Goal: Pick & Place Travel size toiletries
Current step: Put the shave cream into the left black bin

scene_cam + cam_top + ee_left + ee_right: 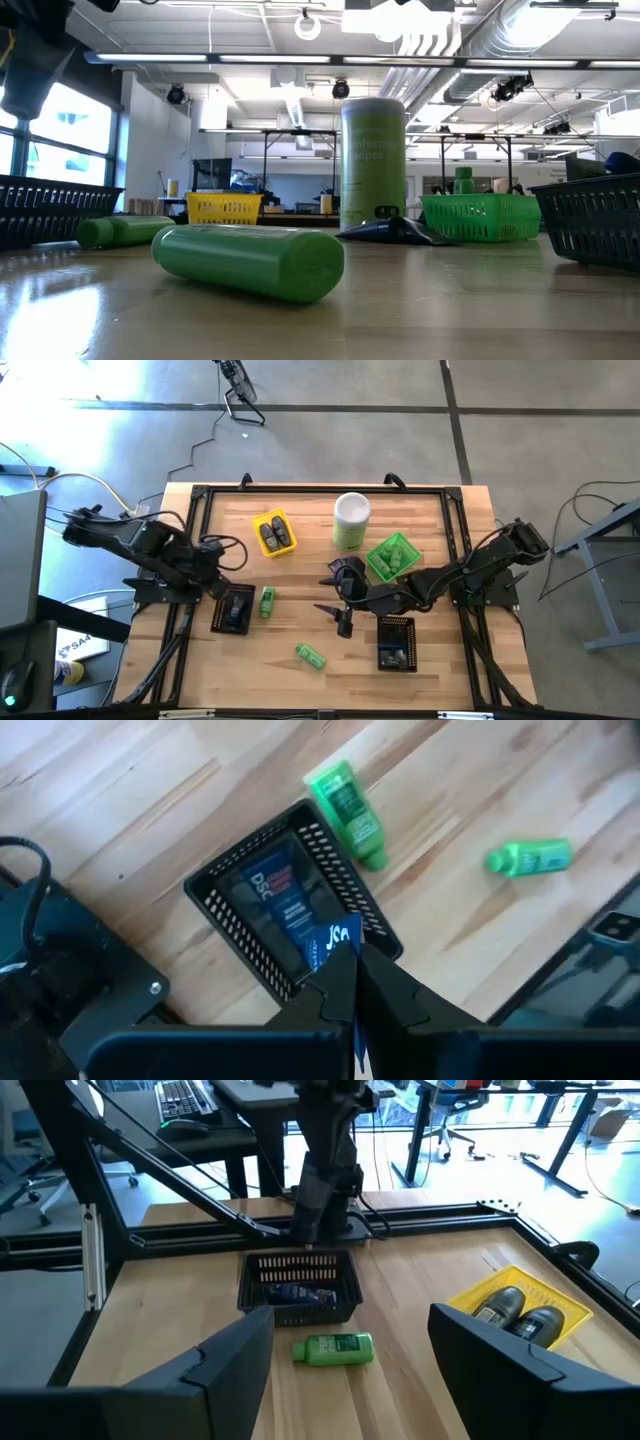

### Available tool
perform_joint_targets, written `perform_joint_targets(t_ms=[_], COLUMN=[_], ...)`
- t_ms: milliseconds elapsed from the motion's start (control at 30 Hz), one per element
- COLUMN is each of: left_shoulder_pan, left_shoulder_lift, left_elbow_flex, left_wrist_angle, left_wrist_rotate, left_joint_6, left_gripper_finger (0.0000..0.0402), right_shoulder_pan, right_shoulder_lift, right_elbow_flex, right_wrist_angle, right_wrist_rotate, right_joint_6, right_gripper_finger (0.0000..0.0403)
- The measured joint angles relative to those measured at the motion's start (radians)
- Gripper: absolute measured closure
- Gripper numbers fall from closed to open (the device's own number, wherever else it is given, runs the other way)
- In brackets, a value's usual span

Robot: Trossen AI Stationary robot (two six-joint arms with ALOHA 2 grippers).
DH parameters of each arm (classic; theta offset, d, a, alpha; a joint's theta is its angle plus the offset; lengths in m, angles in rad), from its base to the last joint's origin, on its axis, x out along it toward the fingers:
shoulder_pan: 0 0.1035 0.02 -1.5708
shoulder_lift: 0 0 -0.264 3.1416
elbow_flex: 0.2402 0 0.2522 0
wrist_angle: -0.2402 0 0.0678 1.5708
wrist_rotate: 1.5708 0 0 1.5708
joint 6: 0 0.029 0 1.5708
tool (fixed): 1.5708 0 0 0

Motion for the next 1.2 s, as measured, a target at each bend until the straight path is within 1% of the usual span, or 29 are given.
perform_joint_targets(t_ms=[167,333,533,867,967,1100,1200], left_shoulder_pan=[0.0,0.0,0.0,0.0,0.0,0.0,0.0], left_shoulder_lift=[0.061,0.127,0.195,0.294,0.31,0.332,0.345], left_elbow_flex=[0.0,0.0,0.0,0.0,0.0,0.0,0.0], left_wrist_angle=[-0.004,-0.015,-0.059,-0.056,-0.041,0.035,0.045], left_wrist_rotate=[0.025,0.071,0.09,0.14,0.14,0.141,0.144], left_joint_6=[0.003,0.029,0.031,0.031,0.031,0.033,0.041], left_gripper_finger=[0.0401,0.0401,0.0401,0.0401,0.0401,0.0401,0.0401], right_shoulder_pan=[0.0,0.0,0.0,0.0,0.0,0.0,0.0], right_shoulder_lift=[0.0,0.0,0.0,0.0,0.0,0.0,0.0], right_elbow_flex=[0.0,0.0,0.0,0.0,0.0,0.0,0.0], right_wrist_angle=[-0.007,-0.007,-0.007,-0.008,-0.008,-0.008,-0.008], right_wrist_rotate=[0.033,0.033,0.033,0.033,0.033,0.034,0.034], right_joint_6=[0.0,0.0,0.0,-0.003,-0.003,-0.003,-0.003], right_gripper_finger=[0.0144,0.0144,0.0144,0.0144,0.0144,0.0144,0.0144])
